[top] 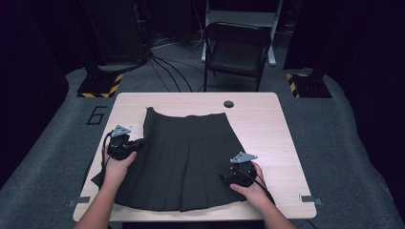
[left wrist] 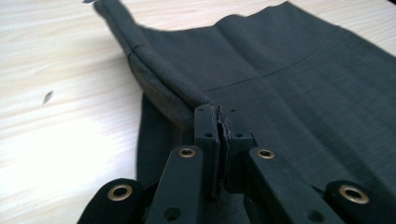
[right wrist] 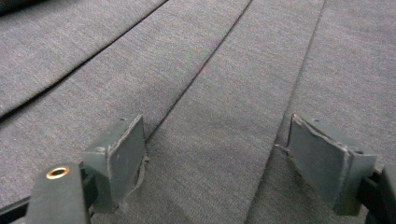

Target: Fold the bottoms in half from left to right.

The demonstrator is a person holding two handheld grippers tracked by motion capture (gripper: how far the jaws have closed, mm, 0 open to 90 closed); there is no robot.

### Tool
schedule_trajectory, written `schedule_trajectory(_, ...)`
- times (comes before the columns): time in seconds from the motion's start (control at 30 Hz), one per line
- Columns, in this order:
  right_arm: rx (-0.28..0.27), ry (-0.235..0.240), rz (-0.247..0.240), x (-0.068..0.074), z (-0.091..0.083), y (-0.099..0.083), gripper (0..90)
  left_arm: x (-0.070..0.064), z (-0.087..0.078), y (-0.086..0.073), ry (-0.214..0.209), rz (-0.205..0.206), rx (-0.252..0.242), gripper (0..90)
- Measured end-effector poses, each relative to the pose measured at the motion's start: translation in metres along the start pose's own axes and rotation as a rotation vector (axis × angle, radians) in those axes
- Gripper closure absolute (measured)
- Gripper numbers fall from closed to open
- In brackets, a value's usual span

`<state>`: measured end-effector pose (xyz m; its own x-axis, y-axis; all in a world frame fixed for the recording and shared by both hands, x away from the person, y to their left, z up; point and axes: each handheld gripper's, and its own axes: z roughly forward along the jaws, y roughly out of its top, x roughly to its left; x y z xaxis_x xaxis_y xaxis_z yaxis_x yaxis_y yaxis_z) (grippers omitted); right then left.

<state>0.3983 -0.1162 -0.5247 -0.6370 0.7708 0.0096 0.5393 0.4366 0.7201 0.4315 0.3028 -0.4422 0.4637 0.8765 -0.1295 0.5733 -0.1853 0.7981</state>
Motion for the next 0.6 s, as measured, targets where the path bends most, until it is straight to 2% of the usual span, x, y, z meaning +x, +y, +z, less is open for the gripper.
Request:
schedule_trajectory(0.1, -0.001, 0.0, 0.0, 0.0, 0.0, 0.0, 18.9, -0.011, 0.003, 0.006, -0.017, 0.034, 0.005, 86.8)
schedule_trajectory(0.13, -0.002, 0.0, 0.0, 0.0, 0.0, 0.0, 18.9, -0.02, 0.005, 0.01, -0.022, 0.05, 0.0, 86.8)
schedule_trajectory(0.17, -0.002, 0.0, 0.0, 0.0, 0.0, 0.0, 18.9, -0.02, 0.005, 0.01, -0.022, 0.05, 0.0, 86.9)
schedule_trajectory(0.27, -0.002, 0.0, 0.0, 0.0, 0.0, 0.0, 18.9, -0.033, 0.006, 0.018, -0.062, 0.082, 0.003, 86.9)
schedule_trajectory(0.3, -0.002, 0.0, 0.001, 0.0, 0.0, 0.0, 18.9, -0.033, 0.006, 0.018, -0.062, 0.082, 0.003, 86.9)
schedule_trajectory(0.6, -0.002, 0.0, 0.001, 0.0, 0.0, 0.0, 18.9, -0.063, 0.012, 0.03, -0.134, 0.125, -0.003, 86.9)
